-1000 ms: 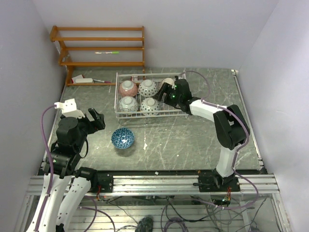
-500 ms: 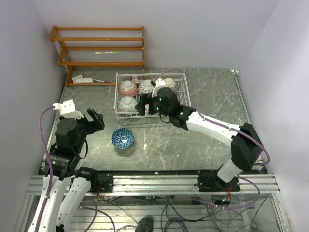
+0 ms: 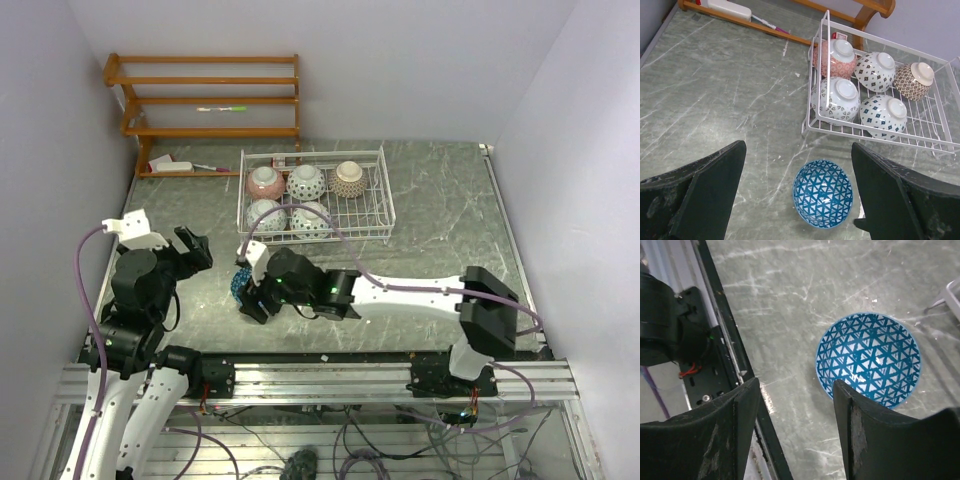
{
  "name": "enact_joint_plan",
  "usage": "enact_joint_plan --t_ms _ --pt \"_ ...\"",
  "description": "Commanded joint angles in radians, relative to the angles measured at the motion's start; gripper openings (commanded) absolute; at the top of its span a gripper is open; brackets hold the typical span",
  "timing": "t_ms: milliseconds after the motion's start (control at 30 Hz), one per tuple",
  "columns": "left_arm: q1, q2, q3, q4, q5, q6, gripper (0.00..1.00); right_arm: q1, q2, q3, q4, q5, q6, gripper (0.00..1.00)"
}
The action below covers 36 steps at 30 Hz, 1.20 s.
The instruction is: Load the bowls into the dish rack
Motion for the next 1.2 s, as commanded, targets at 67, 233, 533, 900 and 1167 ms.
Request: enact_joint_plan --t_ms 67,233,533,900,1167 --pt "0.014 -0.010 0.003 0.000 -0.028 -0.010 0.98 -0.003 0.146 0.065 -0.006 -0.056 -0.060 0.59" --pt "0.013 -0.024 0.003 -0.002 -0.038 -0.014 0.98 -0.001 0.209 0.105 -0.018 -0.006 -0.078 0.59" --pt "0.013 -0.033 0.003 -0.003 -0.046 -0.017 0.98 0.001 0.298 0.146 -0.021 0.022 -0.098 0.52" --pt "0.013 -0.048 0.003 -0.005 -0.061 -0.022 0.98 -0.002 0.338 0.160 -0.032 0.054 -0.097 0.32" --pt "0.013 -0.046 0.003 -0.007 -0.063 -0.022 0.98 -0.006 0.340 0.168 -0.054 0.106 -0.066 0.04"
